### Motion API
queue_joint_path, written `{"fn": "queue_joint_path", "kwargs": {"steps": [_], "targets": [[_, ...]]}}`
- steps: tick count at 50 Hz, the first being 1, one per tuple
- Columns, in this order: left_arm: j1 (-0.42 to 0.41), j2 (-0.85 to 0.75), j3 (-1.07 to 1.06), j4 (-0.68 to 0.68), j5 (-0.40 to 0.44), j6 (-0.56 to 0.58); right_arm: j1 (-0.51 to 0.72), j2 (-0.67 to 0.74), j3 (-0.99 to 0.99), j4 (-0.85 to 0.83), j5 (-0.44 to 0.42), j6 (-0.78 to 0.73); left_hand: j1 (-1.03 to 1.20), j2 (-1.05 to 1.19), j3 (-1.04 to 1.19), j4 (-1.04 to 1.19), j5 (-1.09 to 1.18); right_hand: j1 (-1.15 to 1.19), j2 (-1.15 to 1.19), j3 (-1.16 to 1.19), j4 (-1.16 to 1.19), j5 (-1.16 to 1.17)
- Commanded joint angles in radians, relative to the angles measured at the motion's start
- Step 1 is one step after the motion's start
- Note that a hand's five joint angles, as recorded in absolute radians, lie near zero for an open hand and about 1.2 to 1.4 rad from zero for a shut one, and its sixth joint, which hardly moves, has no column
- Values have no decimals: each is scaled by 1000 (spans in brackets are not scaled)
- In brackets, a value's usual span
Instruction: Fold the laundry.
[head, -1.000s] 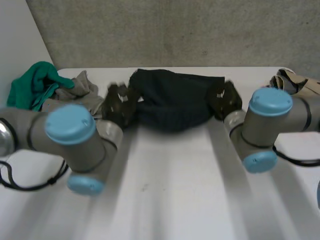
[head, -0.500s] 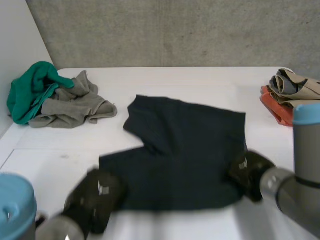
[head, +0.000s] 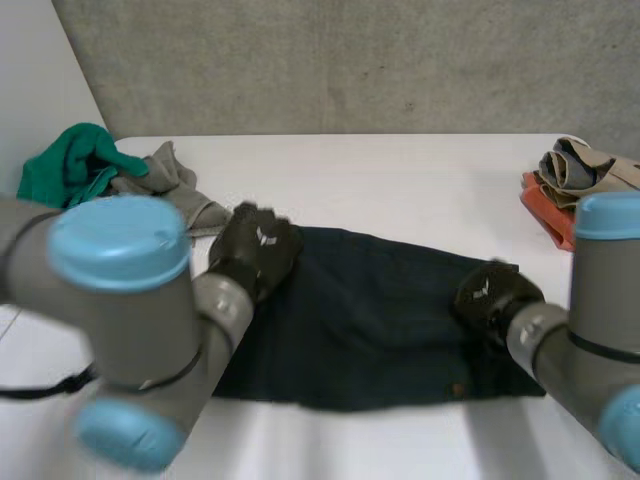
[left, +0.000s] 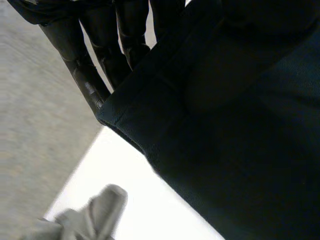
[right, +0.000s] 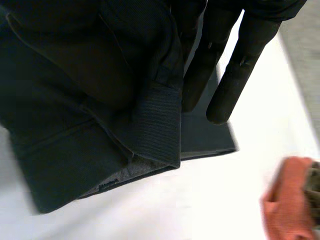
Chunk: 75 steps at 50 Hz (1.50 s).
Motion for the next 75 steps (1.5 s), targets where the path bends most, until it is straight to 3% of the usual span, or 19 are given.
{"fn": "queue_joint_path", "kwargs": {"steps": [1, 9, 14, 15, 17, 18, 20, 29, 33, 38, 43, 52, 56, 57, 60, 63, 69, 75], "targets": [[18, -278, 269, 219, -65, 75, 3, 173, -159, -218, 58, -16, 265, 197, 203, 195, 210, 364, 238, 211, 200, 233], [40, -473, 472, 379, -76, 144, 2, 339, -288, -471, 61, -45, 265, 197, 203, 195, 210, 364, 238, 211, 200, 233], [46, -548, 558, 394, -79, 150, 2, 424, -351, -614, 69, -74, 265, 197, 203, 195, 210, 306, 181, 154, 143, 176], [46, -564, 576, 394, -81, 150, 2, 437, -359, -638, 75, -81, -116, -183, -177, -186, -170, -380, -505, -533, -543, -510], [46, -567, 576, 393, -79, 150, 0, 445, -360, -646, 92, -82, -957, -1025, -1018, -1027, -1011, -858, -983, -1011, -1021, -988], [46, -564, 569, 391, -76, 149, -1, 442, -363, -643, 124, -75, -757, -824, -818, -826, -811, -858, -983, -1011, -1021, -988], [38, -544, 544, 391, -76, 144, -3, 424, -360, -626, 174, -67, -957, -1025, -1018, -1027, -1011, -858, -983, -1011, -1021, -988], [29, -374, 437, 393, -78, 121, -81, 237, -273, -476, 183, 157, -957, -1025, -1018, -1027, -1011, -858, -983, -1011, -1021, -988], [31, -311, 360, 390, -79, 109, -119, 120, -207, -320, 88, 295, -957, -1025, -1018, -1027, -1011, -858, -983, -1011, -1021, -988], [34, -183, 219, 388, -76, 51, -221, 22, -103, -107, -167, 471, -957, -1025, -1018, -1027, -1011, -778, -904, -931, -941, -908], [32, -97, 75, 388, -70, -45, -281, 3, -21, -57, -281, 521, -957, -1025, -1018, -1027, -1011, -628, -753, -781, -791, -758], [21, -77, 1, 388, -67, -89, -288, 45, 49, -172, -282, 518, -957, -1025, -1018, -1027, -1011, -590, -715, -742, -753, -720], [18, -80, -6, 388, -67, -89, -296, 72, 49, -174, -285, 515, -957, -1025, -1018, -1027, -1011, -139, -265, -292, -302, -269], [18, -79, -10, 388, -67, -89, -302, 72, 46, -175, -270, 509, -957, -1025, -1018, -1027, -1011, 359, 233, 206, 195, 228], [18, -74, -17, 388, -65, -89, -323, 57, 65, -190, -224, 502, -957, -1025, -1018, -1027, -1011, 364, 238, 211, 200, 233], [23, -62, -23, 388, -65, -89, -366, -47, 107, -233, -161, 446, -957, -1025, -1018, -1027, -1011, 364, 238, 211, 200, 233], [27, -18, -45, 388, -67, -91, -454, -132, 181, -232, -115, 97, -957, -1025, -1018, -1027, -1011, 364, 238, 211, 200, 233], [37, 18, -82, 388, -68, -92, -442, -132, 146, -253, -61, -4, -957, -1025, -1018, -1027, -1011, 364, 238, 211, 200, 233]]}}
